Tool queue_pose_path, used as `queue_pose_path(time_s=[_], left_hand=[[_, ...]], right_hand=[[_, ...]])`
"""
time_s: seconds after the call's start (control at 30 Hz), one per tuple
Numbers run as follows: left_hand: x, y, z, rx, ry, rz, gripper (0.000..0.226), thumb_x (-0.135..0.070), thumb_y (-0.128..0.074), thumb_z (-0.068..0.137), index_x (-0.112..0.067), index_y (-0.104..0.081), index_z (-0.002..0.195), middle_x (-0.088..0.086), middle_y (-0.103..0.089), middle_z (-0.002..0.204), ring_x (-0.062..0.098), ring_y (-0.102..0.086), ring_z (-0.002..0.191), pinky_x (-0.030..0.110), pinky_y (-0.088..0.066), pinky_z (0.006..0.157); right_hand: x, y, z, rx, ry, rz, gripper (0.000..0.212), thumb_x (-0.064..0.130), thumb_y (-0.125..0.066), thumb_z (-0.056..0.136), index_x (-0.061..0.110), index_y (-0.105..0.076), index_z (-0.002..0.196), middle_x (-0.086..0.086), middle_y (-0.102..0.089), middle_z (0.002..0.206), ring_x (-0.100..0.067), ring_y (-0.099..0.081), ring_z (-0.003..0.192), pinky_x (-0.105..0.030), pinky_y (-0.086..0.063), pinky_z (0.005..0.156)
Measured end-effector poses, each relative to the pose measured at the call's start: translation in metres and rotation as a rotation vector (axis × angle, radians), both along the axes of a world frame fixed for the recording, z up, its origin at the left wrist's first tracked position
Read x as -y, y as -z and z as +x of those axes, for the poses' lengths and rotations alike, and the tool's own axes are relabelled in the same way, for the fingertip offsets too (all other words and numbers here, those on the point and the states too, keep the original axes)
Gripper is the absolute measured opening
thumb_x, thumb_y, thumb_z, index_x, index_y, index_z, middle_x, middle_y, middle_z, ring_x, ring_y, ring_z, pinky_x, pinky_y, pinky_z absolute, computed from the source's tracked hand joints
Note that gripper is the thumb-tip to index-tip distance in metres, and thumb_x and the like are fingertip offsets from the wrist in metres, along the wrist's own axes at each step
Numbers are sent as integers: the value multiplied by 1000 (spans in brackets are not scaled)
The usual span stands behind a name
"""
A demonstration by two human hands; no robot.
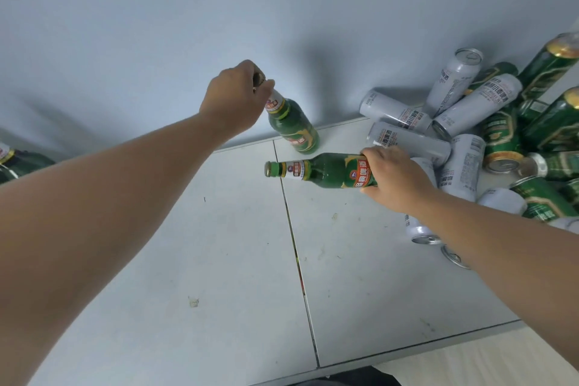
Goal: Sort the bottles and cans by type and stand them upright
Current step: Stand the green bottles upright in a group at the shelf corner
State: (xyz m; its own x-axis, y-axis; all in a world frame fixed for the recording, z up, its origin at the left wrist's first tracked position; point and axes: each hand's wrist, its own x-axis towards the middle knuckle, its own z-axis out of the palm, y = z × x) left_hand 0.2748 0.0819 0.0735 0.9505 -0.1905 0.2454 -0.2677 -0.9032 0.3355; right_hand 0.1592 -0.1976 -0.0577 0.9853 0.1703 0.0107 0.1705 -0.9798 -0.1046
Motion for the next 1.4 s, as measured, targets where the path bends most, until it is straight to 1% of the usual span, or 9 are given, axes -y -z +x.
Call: queue_pose_path(time_s=[0.3,0.37,0.47,0.6,0.7,0.8,1.0,1.27,1.4], left_hand=[[-11,-11,-13,15,45,124,30,-41,-46,105,-12,-55,109,4,-62,94,29,-55,83,35,-40,69],[-14,-14,-20,8,46,145,30,-41,-45,105,-12,-55,109,5,-63,94,29,-55,82,36,-42,69],[-17,-20,-32,8,39,155,31,-41,-44,106,-11,-54,108,5,-63,93,29,-56,82,36,-43,68],[-25,-35,-50,5,27,182,32,-42,-42,106,-11,-53,108,5,-63,92,30,-57,81,38,-46,66],[-33,-47,-66,23,6,200,34,-43,-42,106,-11,-54,107,4,-63,91,31,-58,81,38,-44,65],[-45,-58,-83,46,-24,213,34,-44,-42,106,-12,-54,106,3,-62,90,30,-57,80,36,-39,63],[-78,-75,-115,50,-116,237,36,-46,-41,105,-13,-54,107,0,-61,90,29,-55,81,34,-35,60],[-138,-87,-148,24,-155,266,38,-51,-41,105,-15,-54,109,1,-58,91,29,-54,84,35,-37,67],[-184,-86,-164,14,-138,241,41,-52,-41,105,-14,-55,109,4,-62,93,28,-55,84,37,-40,68]], right_hand=[[3,-2,-19,101,214,358,60,37,-84,74,8,-54,117,-11,-62,106,-37,-58,97,-41,-52,73],[-4,-4,-19,97,232,469,58,40,-85,74,9,-55,114,-7,-64,102,-31,-60,92,-37,-52,73],[-22,-9,-22,54,275,617,54,42,-83,76,13,-56,114,2,-63,99,-18,-58,86,-27,-43,72],[-49,-13,-23,40,328,782,53,45,-83,75,16,-57,111,4,-67,95,-16,-63,84,-25,-47,69],[-63,-19,-22,45,336,819,57,46,-84,74,14,-56,114,4,-67,97,-17,-64,85,-28,-52,72],[-76,-25,-26,42,304,830,59,46,-84,74,14,-55,115,4,-65,99,-16,-63,85,-24,-49,67],[-108,-33,-35,39,255,854,59,46,-84,73,14,-54,113,2,-66,100,-19,-64,86,-28,-48,68],[-170,-49,-51,31,158,836,56,44,-84,73,16,-56,111,6,-65,96,-17,-63,85,-29,-50,71],[-218,-49,-64,33,170,850,55,47,-83,73,16,-56,109,6,-66,96,-15,-64,85,-25,-47,65]])
